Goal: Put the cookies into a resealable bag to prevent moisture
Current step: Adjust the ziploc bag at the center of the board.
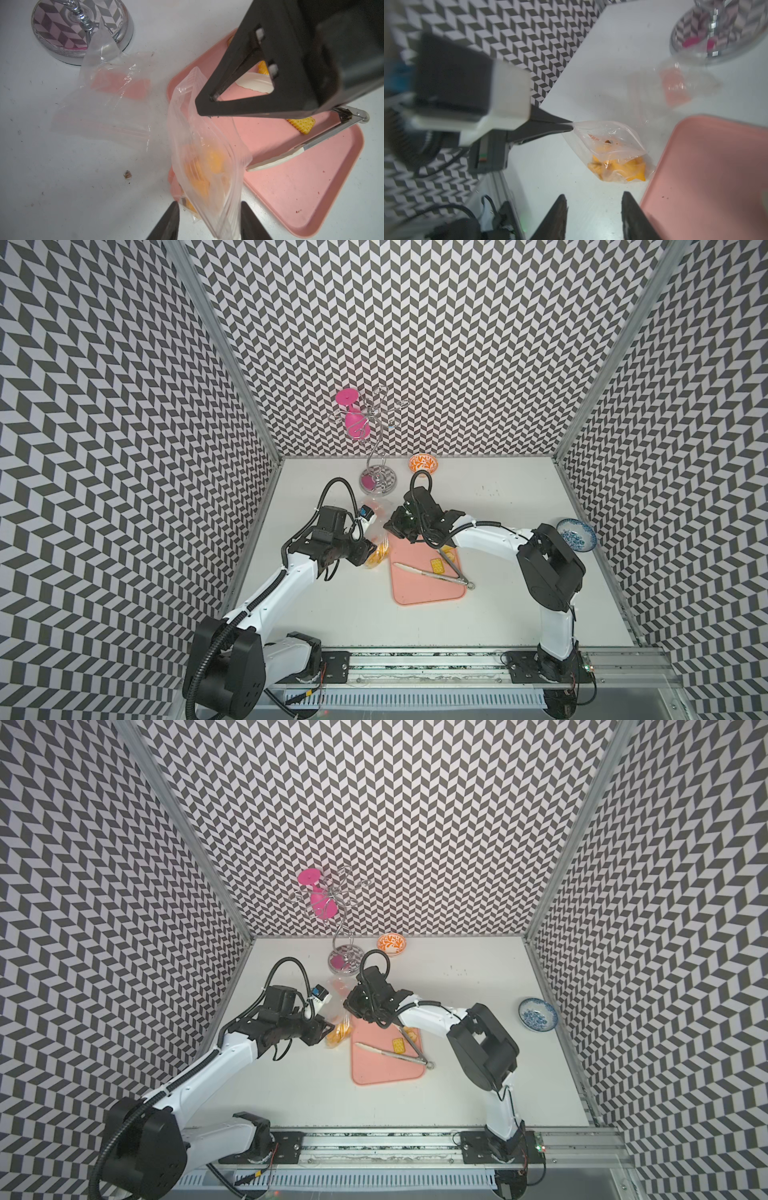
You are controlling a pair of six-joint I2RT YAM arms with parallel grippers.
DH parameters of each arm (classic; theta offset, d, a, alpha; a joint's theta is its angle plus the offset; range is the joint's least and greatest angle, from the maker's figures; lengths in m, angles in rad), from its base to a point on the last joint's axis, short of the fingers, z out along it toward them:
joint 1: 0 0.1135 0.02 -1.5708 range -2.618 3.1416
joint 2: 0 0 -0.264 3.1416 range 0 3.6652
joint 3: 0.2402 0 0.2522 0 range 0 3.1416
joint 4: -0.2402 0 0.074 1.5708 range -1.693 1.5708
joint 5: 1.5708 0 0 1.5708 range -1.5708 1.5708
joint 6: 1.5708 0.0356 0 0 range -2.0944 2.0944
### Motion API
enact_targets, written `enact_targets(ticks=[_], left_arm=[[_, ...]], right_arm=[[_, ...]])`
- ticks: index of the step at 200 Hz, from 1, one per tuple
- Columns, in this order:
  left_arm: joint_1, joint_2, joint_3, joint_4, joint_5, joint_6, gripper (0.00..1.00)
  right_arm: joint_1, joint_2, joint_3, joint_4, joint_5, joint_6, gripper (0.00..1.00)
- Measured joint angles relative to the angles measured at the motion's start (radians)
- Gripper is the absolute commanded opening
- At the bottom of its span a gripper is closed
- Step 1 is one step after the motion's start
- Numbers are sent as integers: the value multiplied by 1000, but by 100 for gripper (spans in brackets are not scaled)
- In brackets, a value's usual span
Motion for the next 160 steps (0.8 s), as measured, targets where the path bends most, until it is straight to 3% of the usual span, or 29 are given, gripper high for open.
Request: enact_targets(ticks=[28,64,97,122,160], left_arm=[[-17,-120,-57,65,15,-4,56],[-46,-120,-60,130,16,10,55],[-118,-148,-158,189,-55,104,55],[-116,-194,-203,199,-90,141,55],[-114,-112,-189,241,-126,201,52]], right_arm=[[0,11,13,-5,1,11,0],[-16,19,24,-5,-10,36,0],[-48,26,24,-5,-29,57,0],[-66,32,24,-2,-39,69,0],[-79,45,24,4,-61,82,0]])
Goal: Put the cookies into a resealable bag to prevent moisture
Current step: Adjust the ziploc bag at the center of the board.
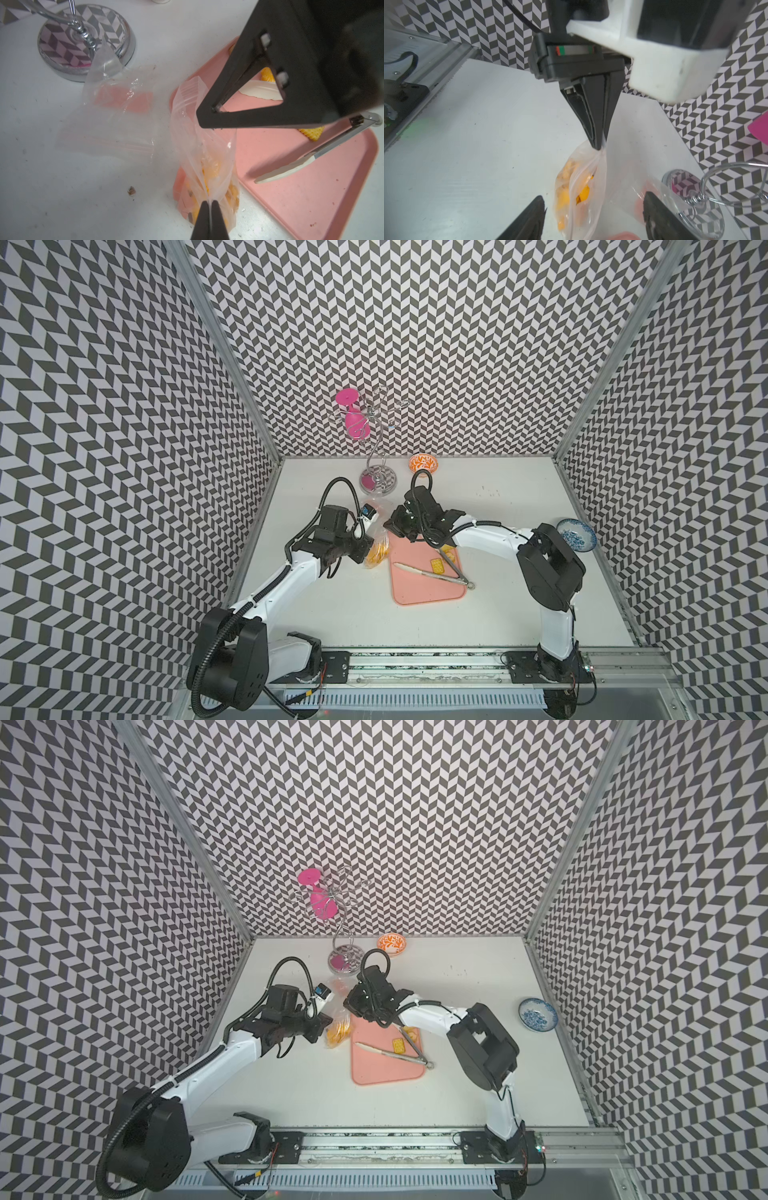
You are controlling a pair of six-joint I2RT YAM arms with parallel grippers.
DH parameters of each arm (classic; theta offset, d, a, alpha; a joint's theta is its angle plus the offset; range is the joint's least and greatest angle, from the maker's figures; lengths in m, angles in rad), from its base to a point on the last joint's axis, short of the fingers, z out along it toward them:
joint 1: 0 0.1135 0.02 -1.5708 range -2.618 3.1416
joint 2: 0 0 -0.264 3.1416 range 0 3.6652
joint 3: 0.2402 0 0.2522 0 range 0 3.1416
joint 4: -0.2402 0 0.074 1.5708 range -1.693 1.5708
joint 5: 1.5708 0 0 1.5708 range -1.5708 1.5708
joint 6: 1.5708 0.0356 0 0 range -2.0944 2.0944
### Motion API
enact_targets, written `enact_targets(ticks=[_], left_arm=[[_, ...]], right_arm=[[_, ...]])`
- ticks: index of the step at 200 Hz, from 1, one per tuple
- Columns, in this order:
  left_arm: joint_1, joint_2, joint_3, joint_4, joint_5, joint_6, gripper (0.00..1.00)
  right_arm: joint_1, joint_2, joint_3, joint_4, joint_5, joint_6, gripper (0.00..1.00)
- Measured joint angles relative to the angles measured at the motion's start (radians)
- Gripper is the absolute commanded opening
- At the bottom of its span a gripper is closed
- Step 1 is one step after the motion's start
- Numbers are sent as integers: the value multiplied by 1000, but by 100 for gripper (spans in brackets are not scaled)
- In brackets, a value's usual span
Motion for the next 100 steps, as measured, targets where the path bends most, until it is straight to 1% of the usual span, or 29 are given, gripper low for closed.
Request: enact_targets(ticks=[16,37,71,100], left_arm=[[0,21,-19,23,-2,27,51],[-1,11,-55,62,-2,50,46],[-1,27,-62,132,-1,67,34],[-1,45,-77,170,1,79,20]], right_arm=[[-5,2,0,2,-9,6,0],[-10,3,0,4,-16,11,0],[-11,4,0,10,-24,13,0],[-13,4,0,16,-24,13,0]])
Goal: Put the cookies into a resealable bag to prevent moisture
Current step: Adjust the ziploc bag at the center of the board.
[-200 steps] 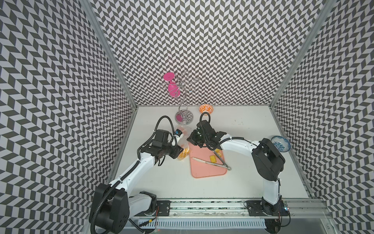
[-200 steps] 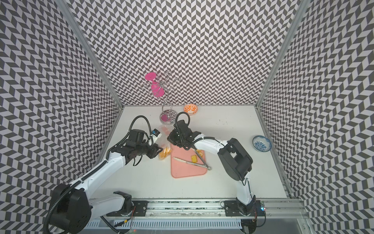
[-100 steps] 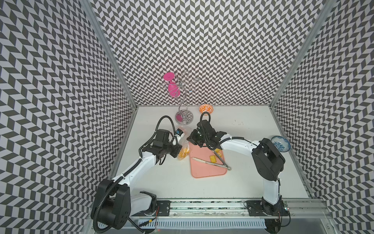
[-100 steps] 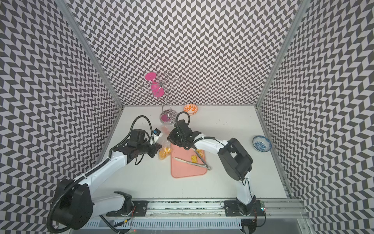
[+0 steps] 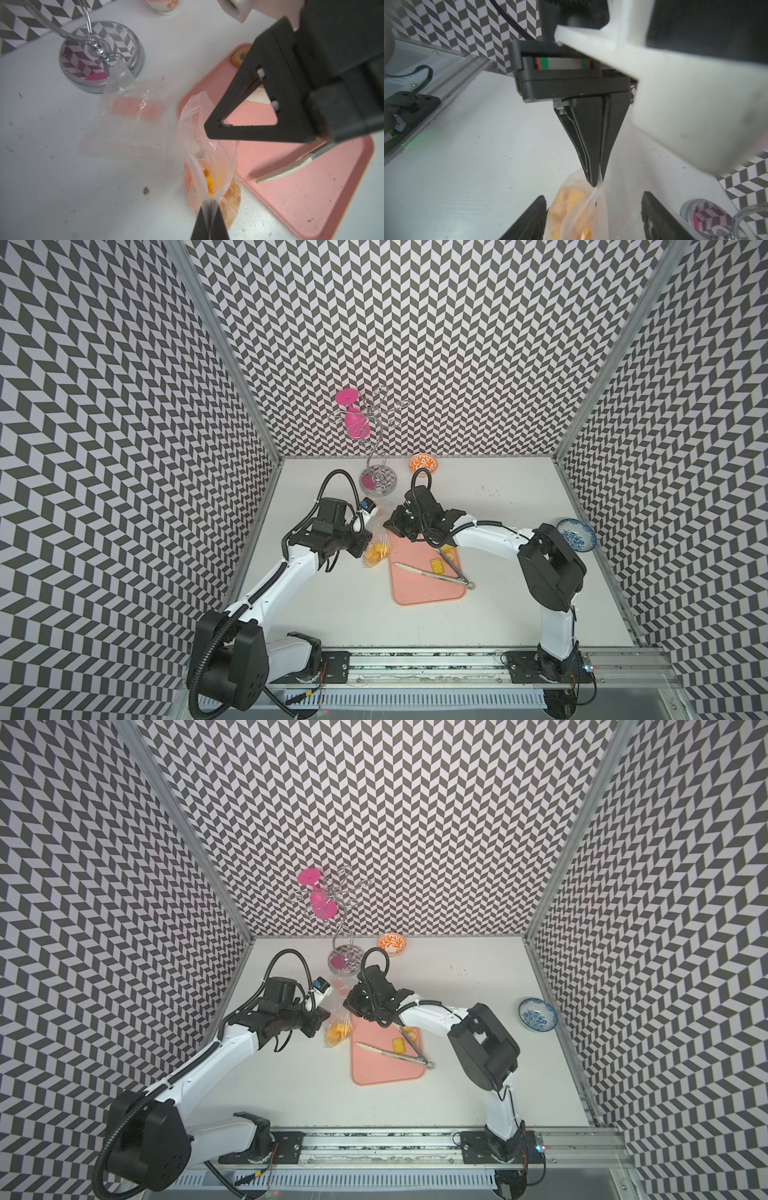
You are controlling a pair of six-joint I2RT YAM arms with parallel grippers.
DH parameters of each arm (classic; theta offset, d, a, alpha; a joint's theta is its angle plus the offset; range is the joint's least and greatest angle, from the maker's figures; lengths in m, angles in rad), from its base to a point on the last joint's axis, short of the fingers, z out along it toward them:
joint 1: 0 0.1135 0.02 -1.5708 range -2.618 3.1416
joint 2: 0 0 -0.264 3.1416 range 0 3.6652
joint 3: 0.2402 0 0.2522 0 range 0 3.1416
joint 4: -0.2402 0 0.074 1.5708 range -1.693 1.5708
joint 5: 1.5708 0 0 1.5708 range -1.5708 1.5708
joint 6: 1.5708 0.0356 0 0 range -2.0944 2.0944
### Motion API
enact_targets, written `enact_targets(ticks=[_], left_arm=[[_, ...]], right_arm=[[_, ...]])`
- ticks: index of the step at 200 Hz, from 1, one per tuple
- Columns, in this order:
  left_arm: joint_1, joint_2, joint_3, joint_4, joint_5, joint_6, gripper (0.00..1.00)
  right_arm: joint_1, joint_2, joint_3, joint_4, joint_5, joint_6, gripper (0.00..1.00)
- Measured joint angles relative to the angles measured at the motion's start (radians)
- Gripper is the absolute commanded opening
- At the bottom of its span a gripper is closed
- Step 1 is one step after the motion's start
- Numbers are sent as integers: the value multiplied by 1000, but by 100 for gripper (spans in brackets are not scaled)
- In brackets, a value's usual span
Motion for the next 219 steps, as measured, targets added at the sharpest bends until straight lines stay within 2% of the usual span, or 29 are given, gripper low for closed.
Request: enact_targets(ticks=[50,105,160,184,201,219], left_arm=[[0,11,3,-3,-1,11,0],[24,10,121,-129,-21,62,0],[52,15,211,-227,-71,196,0],[55,28,227,-258,-91,283,0],[72,28,220,-257,-128,353,0],[93,26,192,-237,-142,415,0]], right_arm=[[-3,0,0,4,0,-6,0],[7,-13,0,-3,3,-60,0],[95,-163,-97,22,23,-131,0],[125,-169,-113,47,38,-151,12],[129,-171,-145,48,33,-164,16],[129,-172,-159,31,44,-240,24]])
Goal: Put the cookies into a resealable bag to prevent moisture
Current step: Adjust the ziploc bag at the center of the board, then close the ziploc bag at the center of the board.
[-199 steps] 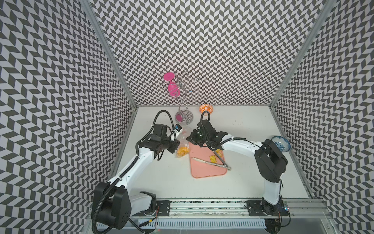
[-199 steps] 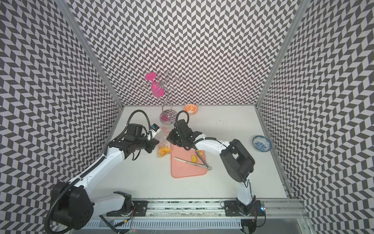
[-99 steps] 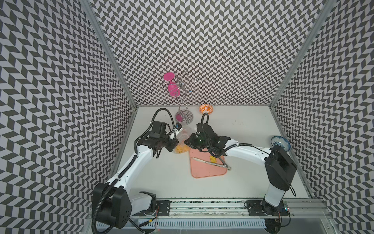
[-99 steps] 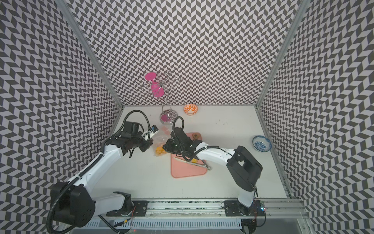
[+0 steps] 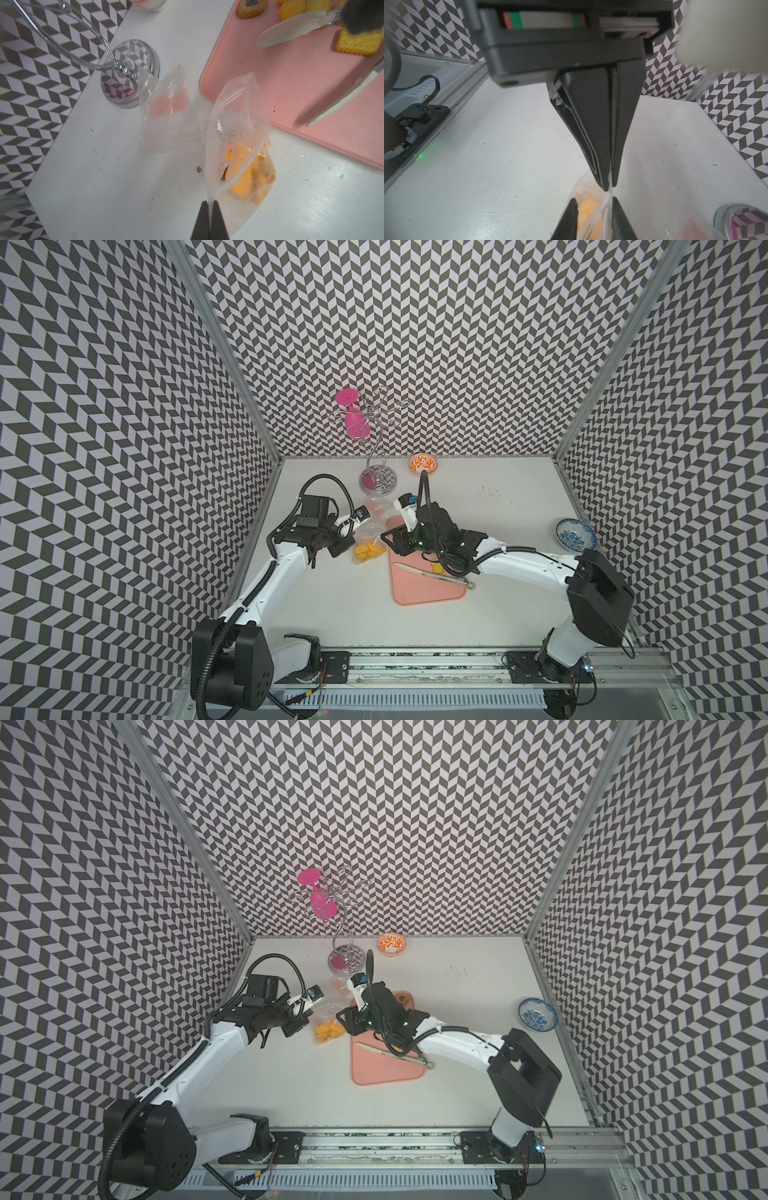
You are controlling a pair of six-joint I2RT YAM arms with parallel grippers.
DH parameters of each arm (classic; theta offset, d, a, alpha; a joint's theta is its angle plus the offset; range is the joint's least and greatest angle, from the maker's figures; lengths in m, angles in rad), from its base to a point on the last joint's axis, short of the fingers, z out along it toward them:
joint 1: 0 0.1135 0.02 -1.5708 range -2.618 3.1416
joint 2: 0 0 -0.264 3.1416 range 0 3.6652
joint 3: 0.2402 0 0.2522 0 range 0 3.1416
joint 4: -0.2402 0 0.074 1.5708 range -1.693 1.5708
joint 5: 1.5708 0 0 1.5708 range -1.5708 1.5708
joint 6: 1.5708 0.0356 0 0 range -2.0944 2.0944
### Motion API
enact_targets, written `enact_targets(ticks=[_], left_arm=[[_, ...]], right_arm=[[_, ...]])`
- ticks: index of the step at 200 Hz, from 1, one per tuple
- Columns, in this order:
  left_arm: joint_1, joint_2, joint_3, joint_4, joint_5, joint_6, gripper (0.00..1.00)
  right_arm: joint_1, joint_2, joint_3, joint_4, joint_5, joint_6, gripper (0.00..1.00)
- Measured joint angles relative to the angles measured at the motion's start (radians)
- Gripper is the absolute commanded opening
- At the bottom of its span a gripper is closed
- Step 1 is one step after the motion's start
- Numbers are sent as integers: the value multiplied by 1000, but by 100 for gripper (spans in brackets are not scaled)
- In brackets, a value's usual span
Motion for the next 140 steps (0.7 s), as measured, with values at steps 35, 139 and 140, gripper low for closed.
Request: enact_targets(ticks=[35,139,140], left_arm=[[47,-21,-49,12,64,141,0],[182,184,161,-155,416,417,0],[182,185,161,-156,417,418,0]], right_arm=[[0,-85,-61,52,65,-395,44],[-94,-24,-141,373,-217,-1580,73],[-94,-18,-135,377,-220,-1583,73]])
